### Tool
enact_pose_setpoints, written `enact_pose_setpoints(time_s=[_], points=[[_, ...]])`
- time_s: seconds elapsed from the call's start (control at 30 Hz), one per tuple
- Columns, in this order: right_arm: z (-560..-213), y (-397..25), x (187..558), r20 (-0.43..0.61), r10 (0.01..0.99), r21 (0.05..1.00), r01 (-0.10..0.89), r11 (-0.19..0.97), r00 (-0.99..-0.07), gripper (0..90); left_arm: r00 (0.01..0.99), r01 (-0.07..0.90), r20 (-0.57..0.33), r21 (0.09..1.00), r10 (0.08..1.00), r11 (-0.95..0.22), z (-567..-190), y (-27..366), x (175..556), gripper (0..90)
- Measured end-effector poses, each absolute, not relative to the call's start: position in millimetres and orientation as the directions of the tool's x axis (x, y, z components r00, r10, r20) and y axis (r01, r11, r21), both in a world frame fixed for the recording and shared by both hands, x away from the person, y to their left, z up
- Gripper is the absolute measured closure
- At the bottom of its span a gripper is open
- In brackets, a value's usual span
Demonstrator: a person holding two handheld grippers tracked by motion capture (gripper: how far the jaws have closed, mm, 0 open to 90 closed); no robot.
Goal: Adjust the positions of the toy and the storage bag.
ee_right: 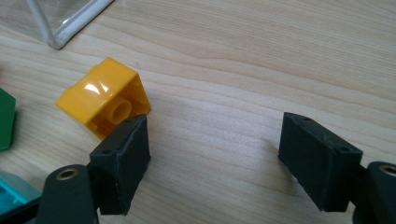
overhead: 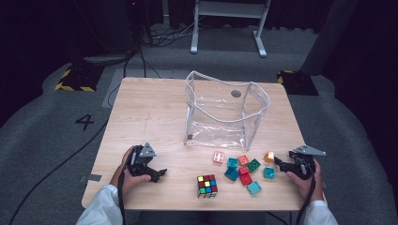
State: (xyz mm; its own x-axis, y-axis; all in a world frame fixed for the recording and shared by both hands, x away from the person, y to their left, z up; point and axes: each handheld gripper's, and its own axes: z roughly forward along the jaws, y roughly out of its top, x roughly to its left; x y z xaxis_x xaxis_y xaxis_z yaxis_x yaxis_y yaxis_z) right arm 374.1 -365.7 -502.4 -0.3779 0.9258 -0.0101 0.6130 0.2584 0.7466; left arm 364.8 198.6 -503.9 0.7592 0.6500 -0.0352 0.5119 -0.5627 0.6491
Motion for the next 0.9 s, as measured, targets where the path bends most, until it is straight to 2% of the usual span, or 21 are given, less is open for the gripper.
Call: enact_pose_setpoints(time_s=[0.4, 0.43, 0.5, 0.63, 0.67, 0.73, 0.8, 0.87, 0.9], points=[[-502.5, -366.0, 374.3, -0.011, 0.925, 0.747, 0.613, 0.259, -0.379, 23.2, 0.757, 0.503, -0.017, 0.654, 0.654, -0.565, -503.3, 198.3, 366.1, 0.0], [-502.3, -366.0, 374.4, -0.014, 0.924, 0.747, 0.611, 0.264, -0.381, 23.5, 0.748, 0.520, -0.037, 0.652, 0.662, -0.551, -503.8, 197.0, 365.8, 0.0], [-500.7, -365.4, 374.1, -0.084, 0.927, 0.755, 0.583, 0.299, -0.366, 27.6, 0.758, 0.508, -0.032, 0.655, 0.652, -0.558, -504.3, 195.4, 368.4, 0.3], [-488.0, -370.5, 375.5, -0.070, 0.931, 0.786, 0.554, 0.273, -0.359, 29.3, 0.769, 0.498, -0.024, 0.650, 0.639, -0.574, -502.9, 189.4, 375.8, 0.4], [-482.5, -372.1, 377.2, -0.060, 0.925, 0.793, 0.545, 0.272, -0.375, 32.1, 0.771, 0.500, -0.031, 0.649, 0.637, -0.573, -503.1, 187.8, 377.3, 0.7], [-473.1, -372.2, 380.8, -0.080, 0.921, 0.806, 0.519, 0.285, -0.381, 34.9, 0.758, 0.493, -0.014, 0.668, 0.652, -0.558, -502.7, 184.1, 383.0, 4.1], [-463.2, -369.9, 383.1, -0.078, 0.912, 0.821, 0.493, 0.288, -0.403, 36.1, 0.753, 0.505, -0.037, 0.672, 0.657, -0.541, -501.5, 180.5, 389.6, 11.4], [-451.3, -364.8, 385.0, -0.071, 0.899, 0.834, 0.469, 0.292, -0.432, 37.5, 0.742, 0.502, -0.018, 0.677, 0.670, -0.538, -499.2, 175.7, 397.3, 19.7], [-446.1, -361.4, 386.6, -0.081, 0.892, 0.839, 0.453, 0.302, -0.445, 38.1, 0.742, 0.505, -0.019, 0.672, 0.670, -0.541, -498.4, 172.7, 402.1, 16.9]])
